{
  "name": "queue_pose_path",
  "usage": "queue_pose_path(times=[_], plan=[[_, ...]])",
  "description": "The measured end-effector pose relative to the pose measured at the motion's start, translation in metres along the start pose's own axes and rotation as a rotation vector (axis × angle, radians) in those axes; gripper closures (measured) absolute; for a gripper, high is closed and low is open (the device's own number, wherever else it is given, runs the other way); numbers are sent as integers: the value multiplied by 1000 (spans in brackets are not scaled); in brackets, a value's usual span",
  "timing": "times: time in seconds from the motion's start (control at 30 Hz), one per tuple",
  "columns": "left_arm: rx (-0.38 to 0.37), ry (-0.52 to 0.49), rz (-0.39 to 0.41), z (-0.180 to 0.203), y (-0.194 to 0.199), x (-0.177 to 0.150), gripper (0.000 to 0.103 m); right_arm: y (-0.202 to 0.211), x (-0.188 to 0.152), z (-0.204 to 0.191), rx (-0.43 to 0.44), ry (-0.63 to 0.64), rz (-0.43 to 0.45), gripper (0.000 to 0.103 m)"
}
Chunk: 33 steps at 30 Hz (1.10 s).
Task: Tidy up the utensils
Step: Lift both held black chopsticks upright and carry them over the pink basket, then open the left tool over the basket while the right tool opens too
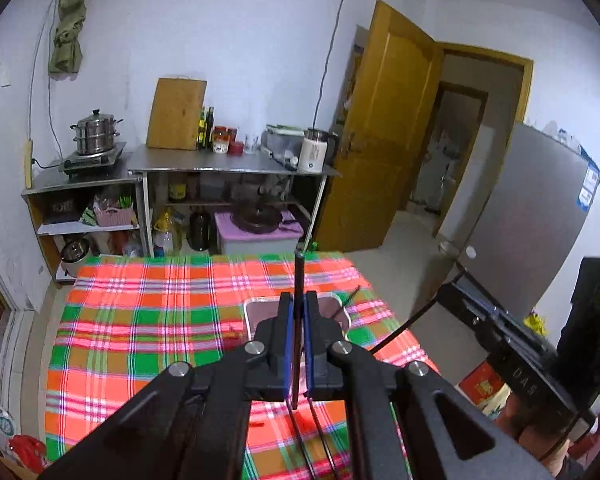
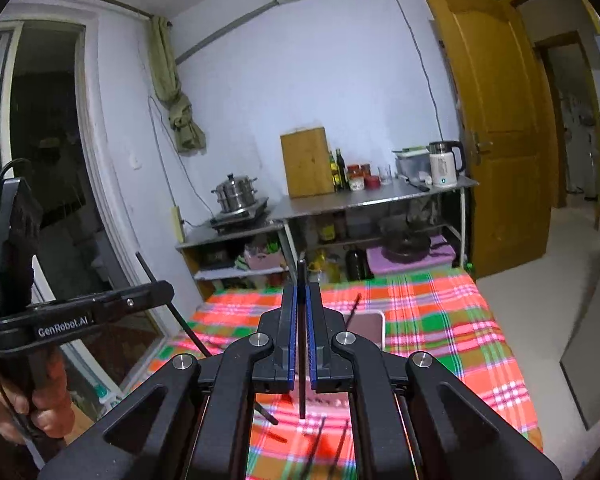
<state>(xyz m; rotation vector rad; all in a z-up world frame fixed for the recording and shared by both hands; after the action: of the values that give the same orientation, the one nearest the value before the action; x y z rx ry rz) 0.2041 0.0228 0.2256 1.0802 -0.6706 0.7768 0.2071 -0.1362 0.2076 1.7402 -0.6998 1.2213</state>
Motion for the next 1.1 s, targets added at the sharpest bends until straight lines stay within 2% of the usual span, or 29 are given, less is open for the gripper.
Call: queue_pose_path(times=[0.23,0.4,0.53,0.67,0.97,1.1], plan=[[5,12,35,-6,-12,29,98,-15,27,4,10,-10,44,99],[16,13,57,-16,-31,33,98,-30,31,9,2,-10,57,99],[7,33,32,-28,-54,22,98,-41,23,13,-15,-10,52,99],[17,47,-13,-37,-74,6,98,-55,7,15,-21,-6,8,99],[28,59,-62,-50,-88,-17,97,-74,-19,21,-20,-23,-84,99],[29,51,-49,-49,-83,-18,86,-76,-23,22,-25,-21,-104,97]])
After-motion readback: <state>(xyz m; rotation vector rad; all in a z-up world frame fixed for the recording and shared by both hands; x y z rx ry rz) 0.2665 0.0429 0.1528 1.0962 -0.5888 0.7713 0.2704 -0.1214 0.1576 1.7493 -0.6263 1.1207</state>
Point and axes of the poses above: each gripper's, at about its wrist camera, not at the fingertips, and y roughly against the way its jaws point, z to its right, x to its top, the point moved 5 cm from there along -y, roughly the way its jaws point, and after that the axes turned 7 degrees about y, right-handed, at the moved point
